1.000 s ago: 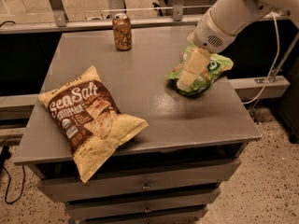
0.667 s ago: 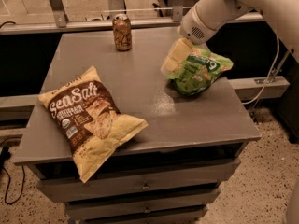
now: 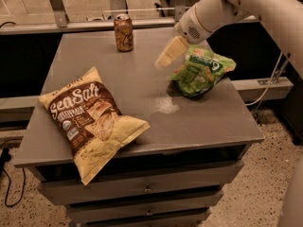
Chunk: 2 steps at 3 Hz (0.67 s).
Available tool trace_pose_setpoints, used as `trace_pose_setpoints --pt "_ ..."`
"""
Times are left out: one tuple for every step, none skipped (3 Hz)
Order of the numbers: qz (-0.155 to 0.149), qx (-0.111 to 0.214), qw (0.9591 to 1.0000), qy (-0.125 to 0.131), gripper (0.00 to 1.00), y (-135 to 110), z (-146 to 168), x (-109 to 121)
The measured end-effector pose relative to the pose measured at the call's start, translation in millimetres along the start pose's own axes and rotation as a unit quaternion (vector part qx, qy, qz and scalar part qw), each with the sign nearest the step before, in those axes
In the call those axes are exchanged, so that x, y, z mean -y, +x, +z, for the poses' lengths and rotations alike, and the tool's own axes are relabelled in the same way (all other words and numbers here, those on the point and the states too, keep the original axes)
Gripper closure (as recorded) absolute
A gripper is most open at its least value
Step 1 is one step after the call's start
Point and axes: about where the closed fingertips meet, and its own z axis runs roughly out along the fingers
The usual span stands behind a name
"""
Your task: Pick orange can
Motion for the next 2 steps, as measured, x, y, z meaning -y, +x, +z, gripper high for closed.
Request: trace_pose_setpoints --pt "0.022 0.075 0.9968 0.017 0.0 -27.3 33.4 31.2" --pt "0.052 0.149 0.987 0.03 0.0 -53.0 67.9 65.8"
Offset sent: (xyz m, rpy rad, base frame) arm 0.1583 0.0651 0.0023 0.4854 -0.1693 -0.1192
